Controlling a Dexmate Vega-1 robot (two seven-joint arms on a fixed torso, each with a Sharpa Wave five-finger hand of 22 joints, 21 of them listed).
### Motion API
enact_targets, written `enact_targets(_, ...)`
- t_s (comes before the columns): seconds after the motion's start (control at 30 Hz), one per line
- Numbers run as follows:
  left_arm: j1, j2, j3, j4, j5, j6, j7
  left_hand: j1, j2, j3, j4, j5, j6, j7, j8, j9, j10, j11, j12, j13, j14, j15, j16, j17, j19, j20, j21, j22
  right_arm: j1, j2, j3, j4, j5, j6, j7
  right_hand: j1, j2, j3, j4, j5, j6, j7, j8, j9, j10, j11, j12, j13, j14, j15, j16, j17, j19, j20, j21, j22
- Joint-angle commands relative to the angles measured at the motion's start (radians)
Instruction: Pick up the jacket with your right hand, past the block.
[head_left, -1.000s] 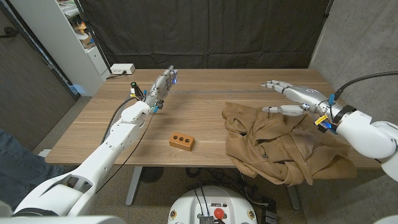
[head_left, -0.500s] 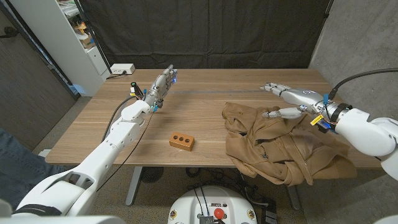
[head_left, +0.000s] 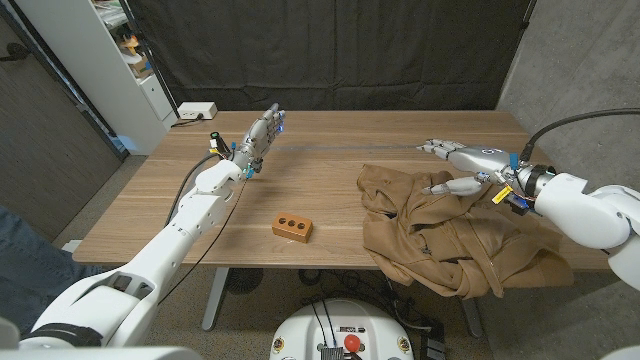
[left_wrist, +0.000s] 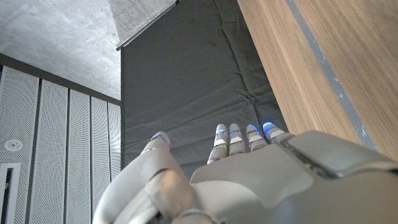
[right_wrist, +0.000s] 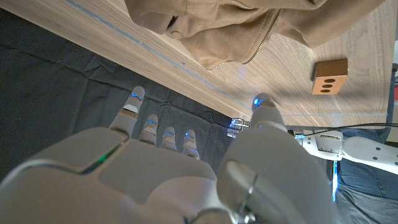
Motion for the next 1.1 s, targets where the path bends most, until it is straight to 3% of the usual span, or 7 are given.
enact_targets(0.03,-0.001,0.002,0.001,-0.006,0.004,0.002,0.005,-0.003,0.010,0.005,-0.005,0.000,0.009,0.003,0.000,0.004,0.005,-0.004,0.005,0.001,0.001,-0.001,0.002,0.002,-0.005,0.005,0.005,0.005,-0.025,-0.007,0.000,-0.015,-0.038,-0.023,0.038,0.014,-0.006,-0.003,-0.004,0.007,-0.007,-0.005,0.003,0.002,-0.012,0.000,-0.001,0.001,-0.009,0.005,-0.003,-0.001,0.011,-0.001,0.006,0.005)
enact_targets(0.77,0.014,0.000,0.003,-0.024,0.004,0.008,0.015,-0.004,0.011,0.005,-0.008,0.000,0.016,0.002,0.001,0.005,0.006,-0.006,0.006,0.001,0.001,0.000,0.002,0.002,-0.007,0.010,0.005,0.005,-0.045,-0.028,-0.004,-0.021,-0.062,-0.056,0.134,0.035,-0.013,-0.007,-0.004,0.021,0.000,-0.010,0.012,0.002,-0.038,0.012,0.000,0.001,-0.027,0.011,-0.003,-0.002,0.025,-0.001,0.009,0.006)
enact_targets(1.1,0.017,0.002,0.003,-0.028,0.005,0.010,0.016,-0.004,0.013,0.005,-0.010,0.000,0.017,0.001,0.000,0.005,0.005,-0.007,0.005,0.000,-0.004,0.000,0.000,0.002,-0.009,0.002,0.005,0.005,-0.067,-0.018,-0.006,-0.023,-0.088,-0.073,0.139,0.043,-0.014,-0.008,-0.004,0.026,-0.003,-0.010,0.012,0.001,-0.041,0.013,0.003,0.001,-0.031,0.011,-0.002,-0.002,0.028,-0.001,0.009,0.005)
